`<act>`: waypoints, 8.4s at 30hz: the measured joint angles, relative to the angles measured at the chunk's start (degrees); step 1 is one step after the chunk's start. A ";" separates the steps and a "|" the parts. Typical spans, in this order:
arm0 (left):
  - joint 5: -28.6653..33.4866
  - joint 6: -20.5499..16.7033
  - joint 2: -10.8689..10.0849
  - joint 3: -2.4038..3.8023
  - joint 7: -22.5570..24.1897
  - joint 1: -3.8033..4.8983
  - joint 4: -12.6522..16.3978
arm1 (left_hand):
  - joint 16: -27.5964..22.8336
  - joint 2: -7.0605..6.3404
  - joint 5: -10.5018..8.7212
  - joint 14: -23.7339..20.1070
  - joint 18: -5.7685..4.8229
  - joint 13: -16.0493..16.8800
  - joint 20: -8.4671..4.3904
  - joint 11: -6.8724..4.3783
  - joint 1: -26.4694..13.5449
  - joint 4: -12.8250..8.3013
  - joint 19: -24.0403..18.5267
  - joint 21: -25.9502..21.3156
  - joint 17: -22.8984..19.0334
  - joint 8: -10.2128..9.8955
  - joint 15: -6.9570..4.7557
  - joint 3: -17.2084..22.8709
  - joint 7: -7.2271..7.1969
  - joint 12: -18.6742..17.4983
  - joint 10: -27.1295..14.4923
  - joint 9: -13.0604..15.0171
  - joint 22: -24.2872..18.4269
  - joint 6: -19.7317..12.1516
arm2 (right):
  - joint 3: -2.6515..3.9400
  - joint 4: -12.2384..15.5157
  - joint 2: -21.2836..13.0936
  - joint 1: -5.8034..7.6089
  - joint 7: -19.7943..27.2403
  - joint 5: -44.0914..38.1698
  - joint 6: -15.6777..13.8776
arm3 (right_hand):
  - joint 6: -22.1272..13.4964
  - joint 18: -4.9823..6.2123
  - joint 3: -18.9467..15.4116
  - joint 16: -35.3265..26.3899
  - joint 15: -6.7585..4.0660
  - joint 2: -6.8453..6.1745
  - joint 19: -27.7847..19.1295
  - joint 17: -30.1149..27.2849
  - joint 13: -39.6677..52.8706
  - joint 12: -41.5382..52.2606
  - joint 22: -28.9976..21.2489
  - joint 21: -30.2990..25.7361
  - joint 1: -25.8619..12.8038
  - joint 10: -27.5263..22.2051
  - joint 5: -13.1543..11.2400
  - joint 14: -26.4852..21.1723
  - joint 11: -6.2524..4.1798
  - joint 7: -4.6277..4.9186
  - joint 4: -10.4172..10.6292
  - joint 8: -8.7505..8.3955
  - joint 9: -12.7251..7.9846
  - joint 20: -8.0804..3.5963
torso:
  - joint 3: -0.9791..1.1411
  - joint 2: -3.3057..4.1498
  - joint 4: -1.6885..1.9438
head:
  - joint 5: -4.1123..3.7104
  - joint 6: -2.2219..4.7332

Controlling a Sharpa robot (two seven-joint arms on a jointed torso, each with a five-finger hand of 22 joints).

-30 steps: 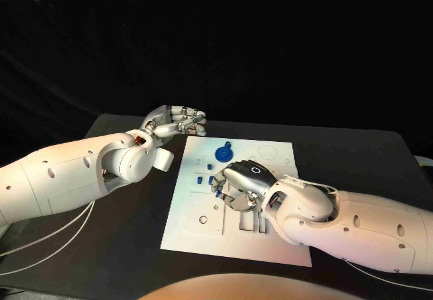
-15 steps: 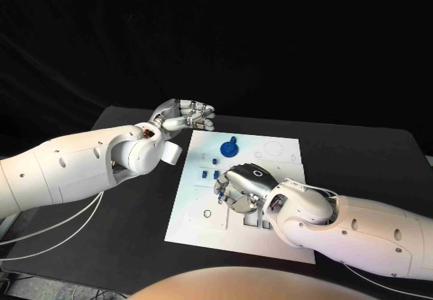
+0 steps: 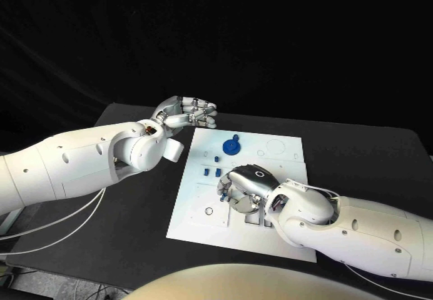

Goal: Assemble the parts on the task board

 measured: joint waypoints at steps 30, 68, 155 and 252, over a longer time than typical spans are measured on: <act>0.07 0.38 0.03 0.00 -0.25 0.00 -0.10 | 0.00 0.00 0.00 0.00 0.00 0.01 -0.21 0.00 0.00 0.00 0.20 0.00 0.12 0.00 0.00 0.00 0.00 0.00 0.00 0.01 -0.04 0.00 | 0.03 -1.65 1.41 -0.65 -0.14 -0.17 0.60 | 0.00 0.00 -0.11 0.00 0.00 0.23 -0.22 0.00 0.01 -0.18 -0.02 -0.45 -0.22 -0.01 -0.09 0.00 -0.01 0.00 -0.04 0.00 -0.02 0.22 | -0.04 -0.04 -0.01 | -0.39 -0.47; 0.09 0.68 -0.30 0.00 -0.80 0.00 -0.14 | -0.25 0.00 0.00 0.00 0.00 0.01 -0.20 0.22 0.00 0.00 0.20 -0.22 0.18 0.00 0.00 0.00 0.00 0.00 -0.21 0.01 -0.15 0.00 | -0.19 1.73 -2.61 -0.13 -0.64 -2.03 0.47 | -6.77 1.78 -3.79 -2.89 1.87 -1.40 -5.86 -2.91 -1.46 -2.88 0.00 -11.76 -3.61 -11.32 1.44 -0.21 2.19 2.45 0.16 -3.56 -0.93 2.77 | 0.00 -0.07 -0.05 | -0.71 -0.04; 1.00 2.39 -0.59 -0.21 -1.67 -0.17 -0.50 | -0.92 0.44 0.00 -0.04 -0.01 0.01 0.00 0.31 0.44 -0.17 0.41 -0.67 0.69 -0.21 0.39 0.17 0.20 -0.22 -0.93 -0.02 -0.37 -0.21 | 0.51 1.05 -12.64 6.38 -3.00 3.40 7.92 | 0.00 0.87 -5.10 -0.54 0.09 2.75 -0.19 0.02 -4.50 2.30 0.00 -3.77 0.71 -1.39 -3.02 -0.10 0.40 -0.01 6.89 -3.60 -1.08 0.61 | -0.07 -0.23 -0.16 | -3.08 1.53; 1.59 2.66 4.08 -0.21 -3.11 -0.16 -3.30 | 0.00 0.68 -0.01 1.00 0.00 0.17 -0.40 0.44 0.68 -0.48 2.04 -0.26 2.66 -0.43 0.43 0.00 0.40 -0.22 -1.46 -0.17 0.01 -0.41 | -0.35 1.77 3.59 -0.45 -2.22 -1.86 6.41 | -0.40 0.88 -4.28 -0.32 -0.10 2.60 0.00 0.02 -4.43 1.62 -0.02 -4.54 0.71 -1.07 -3.01 0.10 0.70 0.19 5.52 -3.35 -0.23 0.41 | -0.18 -0.16 -0.07 | 0.98 0.43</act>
